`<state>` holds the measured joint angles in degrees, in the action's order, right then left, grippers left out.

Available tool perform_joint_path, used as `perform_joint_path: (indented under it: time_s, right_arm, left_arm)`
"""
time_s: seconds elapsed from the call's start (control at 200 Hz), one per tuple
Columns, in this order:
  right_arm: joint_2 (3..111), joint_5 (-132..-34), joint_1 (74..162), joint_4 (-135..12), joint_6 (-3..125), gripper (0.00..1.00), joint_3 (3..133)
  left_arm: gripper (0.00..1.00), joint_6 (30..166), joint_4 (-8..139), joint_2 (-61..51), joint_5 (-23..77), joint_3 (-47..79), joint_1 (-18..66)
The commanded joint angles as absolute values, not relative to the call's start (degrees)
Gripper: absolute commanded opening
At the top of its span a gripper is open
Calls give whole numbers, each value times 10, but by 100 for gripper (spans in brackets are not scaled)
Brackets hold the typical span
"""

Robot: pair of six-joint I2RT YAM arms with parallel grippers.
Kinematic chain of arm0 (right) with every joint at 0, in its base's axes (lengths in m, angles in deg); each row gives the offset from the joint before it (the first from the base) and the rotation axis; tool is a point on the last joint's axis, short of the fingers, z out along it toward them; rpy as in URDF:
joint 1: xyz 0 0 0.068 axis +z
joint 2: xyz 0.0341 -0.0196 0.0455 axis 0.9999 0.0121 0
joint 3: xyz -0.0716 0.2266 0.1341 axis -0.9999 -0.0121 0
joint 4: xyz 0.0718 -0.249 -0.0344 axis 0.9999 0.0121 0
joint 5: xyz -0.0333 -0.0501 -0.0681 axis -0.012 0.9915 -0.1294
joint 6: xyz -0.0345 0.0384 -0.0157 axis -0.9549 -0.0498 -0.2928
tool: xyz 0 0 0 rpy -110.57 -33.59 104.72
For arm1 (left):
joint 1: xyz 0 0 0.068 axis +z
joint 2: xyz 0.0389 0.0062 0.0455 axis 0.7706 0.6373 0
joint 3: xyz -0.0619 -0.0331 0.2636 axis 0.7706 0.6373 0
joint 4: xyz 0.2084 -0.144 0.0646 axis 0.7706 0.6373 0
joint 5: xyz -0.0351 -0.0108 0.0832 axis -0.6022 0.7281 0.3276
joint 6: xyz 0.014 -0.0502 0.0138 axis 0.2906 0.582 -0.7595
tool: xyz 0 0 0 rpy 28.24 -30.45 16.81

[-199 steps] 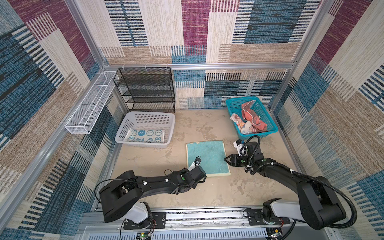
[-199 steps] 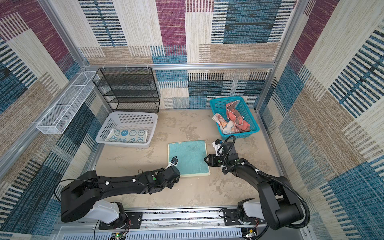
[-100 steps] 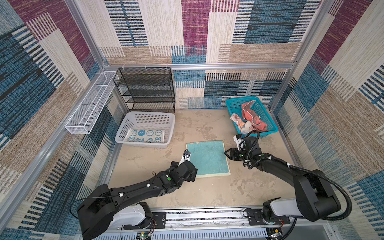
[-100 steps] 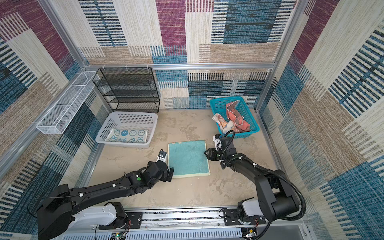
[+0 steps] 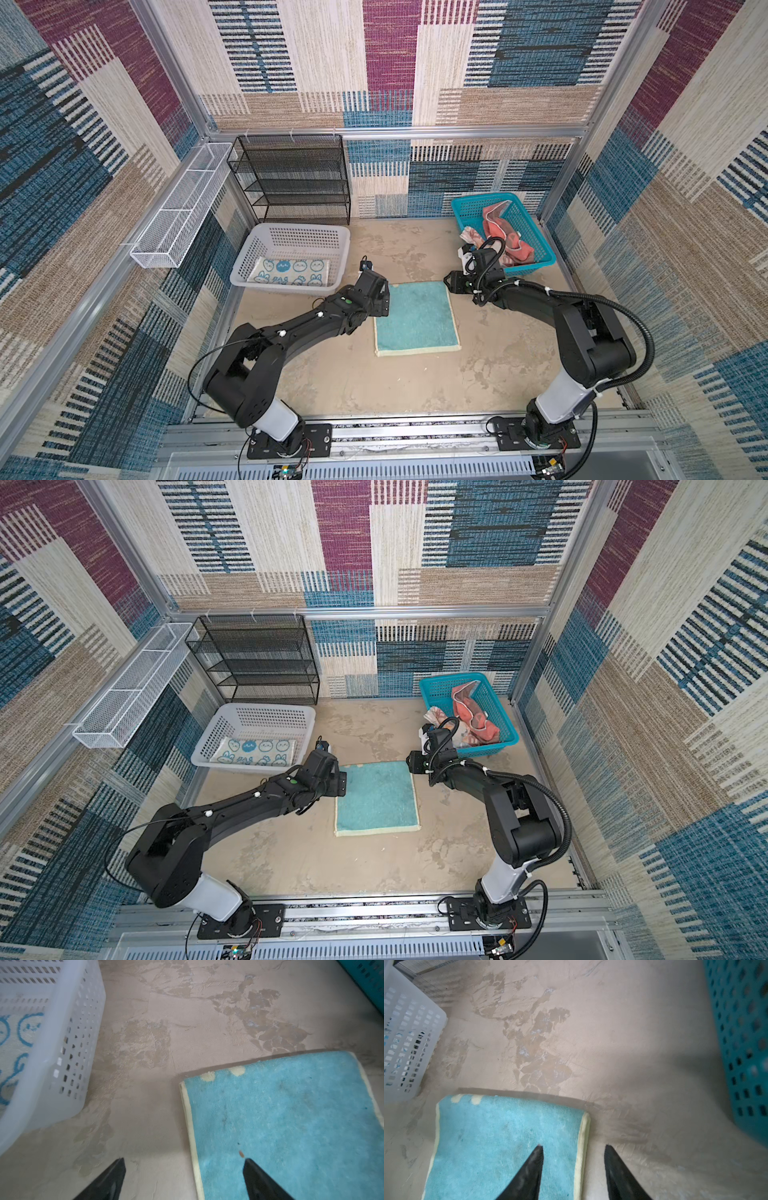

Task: Fold and stack the towels
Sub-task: 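Open both grippers and move them to the towel's far edge, then grasp the towel's far edge with both grippers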

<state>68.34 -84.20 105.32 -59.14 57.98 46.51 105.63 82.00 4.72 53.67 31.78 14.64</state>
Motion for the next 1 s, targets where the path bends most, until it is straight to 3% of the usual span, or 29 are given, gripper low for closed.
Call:
perform_joint_path:
  time_s: [0.0, 0.446, 0.781, 0.997]
  right_arm:
    - [710, -829, 1053, -594, 571, 46, 487]
    - [785, -845, 1056, -589, 570, 43, 529]
    - [799, -853, 1057, -591, 570, 40, 536]
    - [805, -864, 1058, -592, 571, 37, 536]
  left_arm:
    - [91, 1053, 851, 84, 513, 275, 161]
    - [88, 1061, 881, 198, 484, 180, 182]
    - [72, 1063, 903, 261, 476, 133, 190]
    - [70, 1052, 869, 251, 470, 157, 193]
